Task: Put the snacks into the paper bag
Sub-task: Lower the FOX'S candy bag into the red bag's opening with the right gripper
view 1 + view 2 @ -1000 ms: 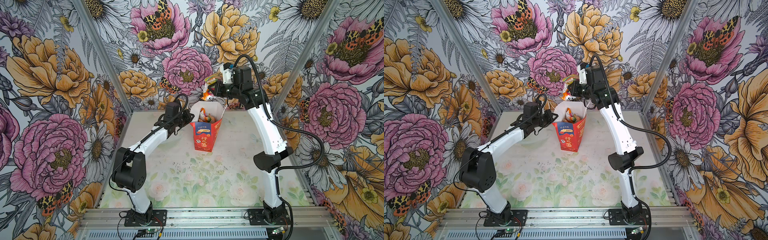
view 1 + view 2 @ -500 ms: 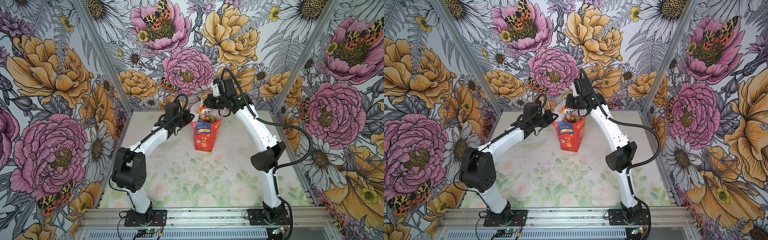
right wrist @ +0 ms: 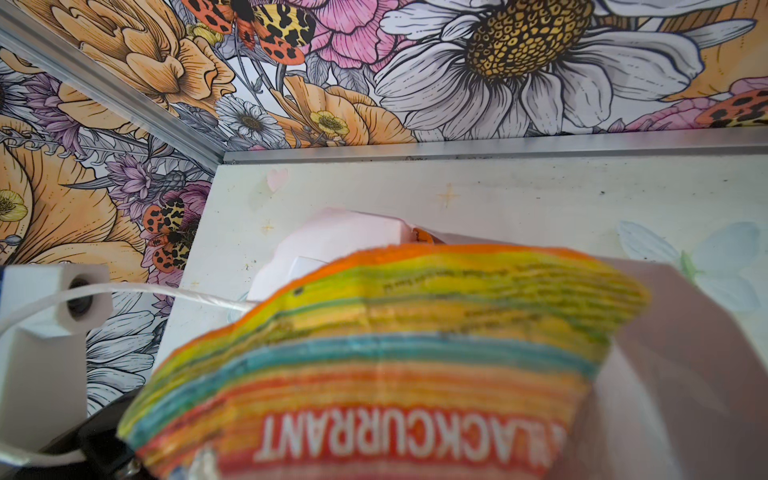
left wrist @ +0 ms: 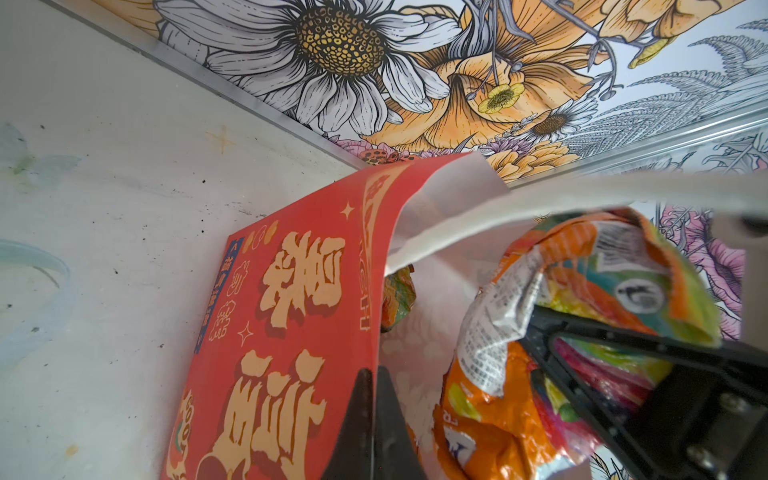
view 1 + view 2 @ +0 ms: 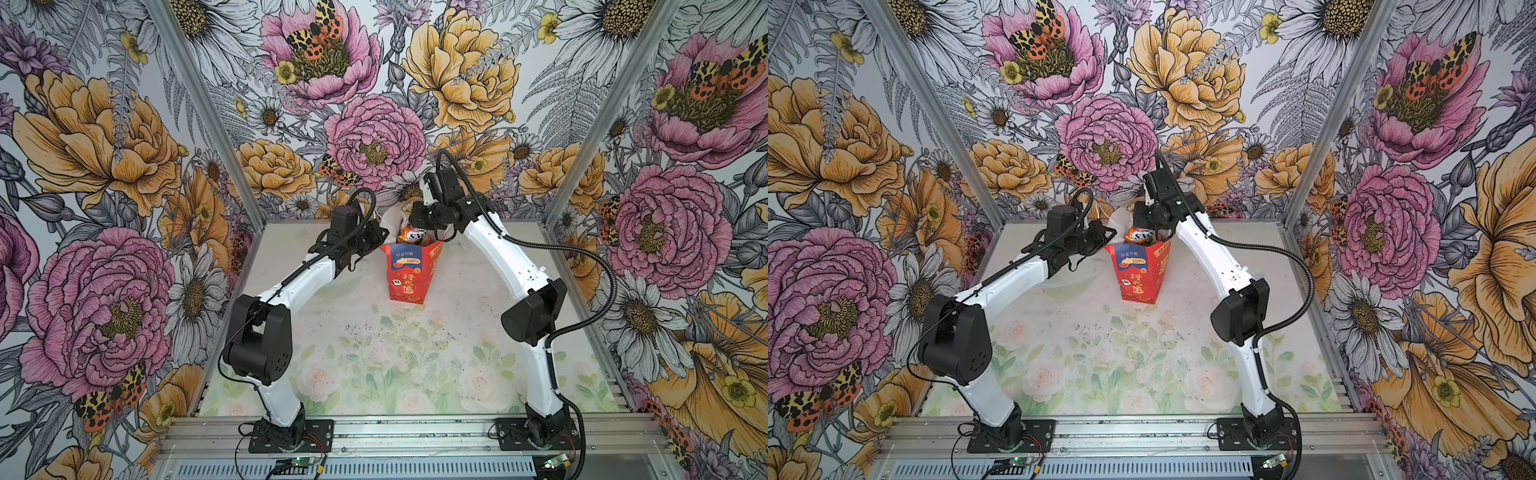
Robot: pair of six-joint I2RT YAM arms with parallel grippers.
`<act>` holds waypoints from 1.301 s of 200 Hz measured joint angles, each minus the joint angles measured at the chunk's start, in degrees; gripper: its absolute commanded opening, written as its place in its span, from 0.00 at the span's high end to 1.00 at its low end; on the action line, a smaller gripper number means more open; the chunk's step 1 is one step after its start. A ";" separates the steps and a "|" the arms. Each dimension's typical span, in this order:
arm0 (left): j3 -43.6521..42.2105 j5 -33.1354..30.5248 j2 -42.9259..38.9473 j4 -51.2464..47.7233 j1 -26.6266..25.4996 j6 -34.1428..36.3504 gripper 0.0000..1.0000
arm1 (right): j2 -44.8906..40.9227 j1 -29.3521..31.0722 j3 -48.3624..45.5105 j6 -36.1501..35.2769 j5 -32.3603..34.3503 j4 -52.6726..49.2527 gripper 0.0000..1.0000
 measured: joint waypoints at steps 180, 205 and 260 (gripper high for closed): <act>-0.02 0.17 0.00 0.13 -0.02 0.00 1.00 | 6.03 -1.05 6.27 -0.07 4.44 0.87 1.00; -0.02 0.17 0.00 0.13 -0.02 0.00 1.00 | 6.05 -1.05 6.27 -0.11 4.63 0.87 0.99; -0.02 0.17 0.00 0.11 -0.02 0.00 1.00 | 6.01 -1.03 5.25 -0.74 5.20 1.62 0.98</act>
